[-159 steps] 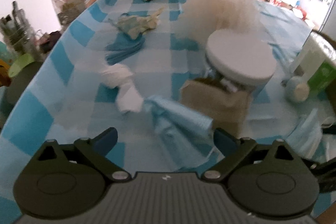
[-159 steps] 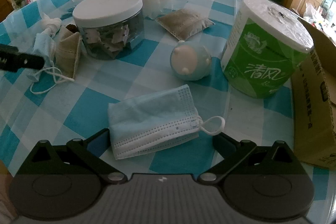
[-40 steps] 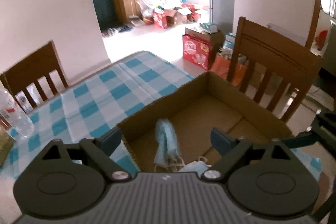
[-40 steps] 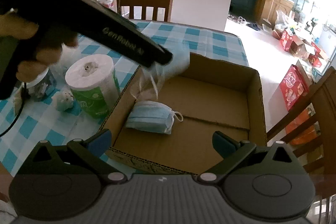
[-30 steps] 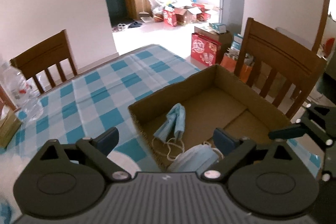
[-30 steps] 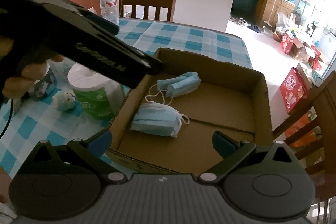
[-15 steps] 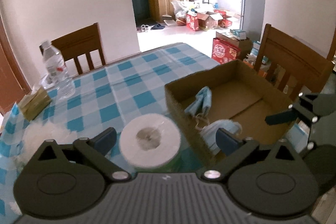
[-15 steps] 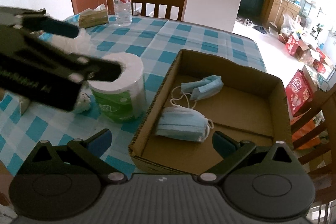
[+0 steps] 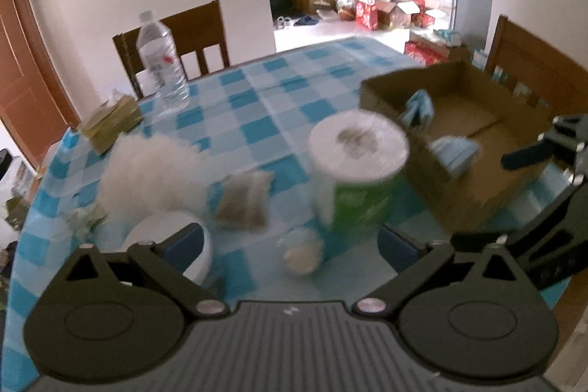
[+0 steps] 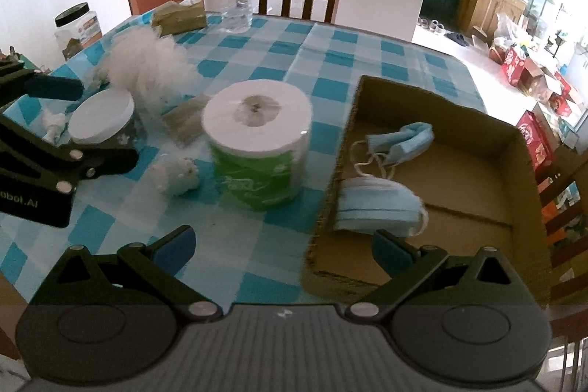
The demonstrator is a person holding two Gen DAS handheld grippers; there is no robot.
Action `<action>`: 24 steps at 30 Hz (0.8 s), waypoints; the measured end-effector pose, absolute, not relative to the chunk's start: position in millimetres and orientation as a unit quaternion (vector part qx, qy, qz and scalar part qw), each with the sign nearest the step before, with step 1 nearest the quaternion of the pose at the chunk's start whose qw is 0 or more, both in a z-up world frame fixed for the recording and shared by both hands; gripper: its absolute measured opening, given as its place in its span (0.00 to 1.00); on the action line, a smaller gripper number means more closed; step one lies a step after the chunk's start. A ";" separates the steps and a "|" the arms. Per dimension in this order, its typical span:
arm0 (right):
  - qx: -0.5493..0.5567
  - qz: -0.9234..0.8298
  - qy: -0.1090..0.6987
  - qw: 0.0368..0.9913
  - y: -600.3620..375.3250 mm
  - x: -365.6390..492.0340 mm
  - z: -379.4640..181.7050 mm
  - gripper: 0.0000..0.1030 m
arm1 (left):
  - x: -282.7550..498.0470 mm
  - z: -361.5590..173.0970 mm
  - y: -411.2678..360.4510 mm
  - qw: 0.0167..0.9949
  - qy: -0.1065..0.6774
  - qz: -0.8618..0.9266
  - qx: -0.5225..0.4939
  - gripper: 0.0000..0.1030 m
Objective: Organize soft objects
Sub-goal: 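Withdraw both tools from the box back over the table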
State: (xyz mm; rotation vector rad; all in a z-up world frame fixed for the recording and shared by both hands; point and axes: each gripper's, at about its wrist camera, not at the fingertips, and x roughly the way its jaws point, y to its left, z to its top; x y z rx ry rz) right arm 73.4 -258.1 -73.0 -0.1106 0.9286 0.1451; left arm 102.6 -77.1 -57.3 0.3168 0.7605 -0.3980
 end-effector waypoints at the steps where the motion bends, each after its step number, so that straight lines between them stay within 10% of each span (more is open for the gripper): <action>1: -0.053 0.071 0.449 0.889 -251.9 73.4 -73.8 1.00 | 101.1 -59.9 -70.3 0.896 0.369 -0.189 0.159 0.98; 24: -0.092 0.089 0.492 0.861 -141.6 85.0 -105.6 1.00 | 117.7 -120.7 47.7 0.878 0.429 -0.151 0.152 0.98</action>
